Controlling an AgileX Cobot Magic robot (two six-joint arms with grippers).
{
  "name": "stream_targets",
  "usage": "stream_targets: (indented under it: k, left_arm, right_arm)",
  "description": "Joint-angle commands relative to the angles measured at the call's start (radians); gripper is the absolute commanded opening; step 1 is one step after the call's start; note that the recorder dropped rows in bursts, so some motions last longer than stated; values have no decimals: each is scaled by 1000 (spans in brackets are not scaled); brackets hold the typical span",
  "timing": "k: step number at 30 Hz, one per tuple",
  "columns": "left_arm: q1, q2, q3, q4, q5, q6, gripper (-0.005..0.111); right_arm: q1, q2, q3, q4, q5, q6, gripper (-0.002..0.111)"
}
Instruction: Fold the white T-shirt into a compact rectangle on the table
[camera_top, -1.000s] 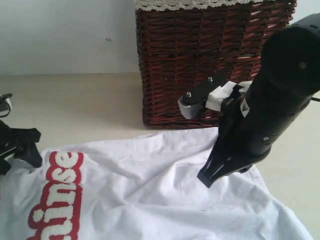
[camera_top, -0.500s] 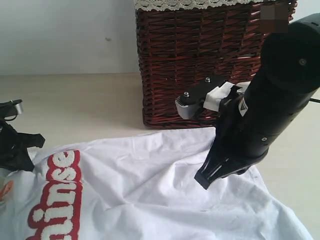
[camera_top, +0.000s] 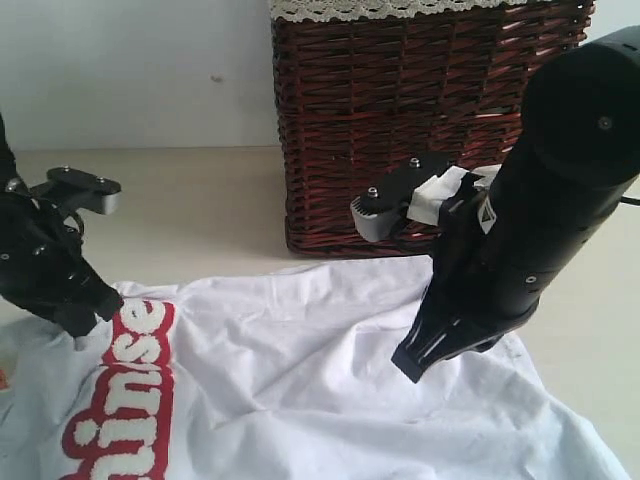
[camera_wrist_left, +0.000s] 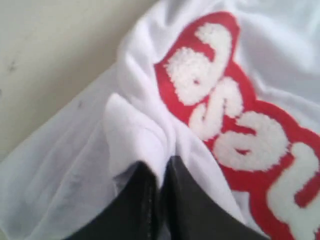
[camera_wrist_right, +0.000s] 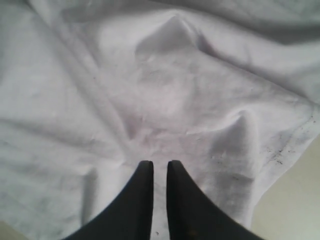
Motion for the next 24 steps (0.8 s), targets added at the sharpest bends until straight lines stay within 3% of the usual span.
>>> stream_targets:
  k: [1, 10, 13, 16, 21, 24]
  left_arm:
    - [-146, -92, 46, 93, 56, -94, 0]
    - [-482, -150, 210, 85, 93, -149, 0]
    - [-574, -150, 244, 85, 91, -164, 5]
    - [-618, -150, 247, 107, 91, -182, 24]
    - [-620, -151, 247, 275, 97, -334, 64]
    - [-620, -164, 245, 350, 121, -385, 76]
  right_arm:
    - [-3, -8, -7, 3, -2, -11, 13]
    - [-3, -8, -7, 2, 9, -13, 13]
    - [-3, -8, -7, 2, 9, -13, 13]
    - [-3, -8, -7, 2, 9, -13, 13]
    - [-3, -8, -7, 2, 9, -13, 13]
    - [-3, -8, -7, 2, 9, -13, 13]
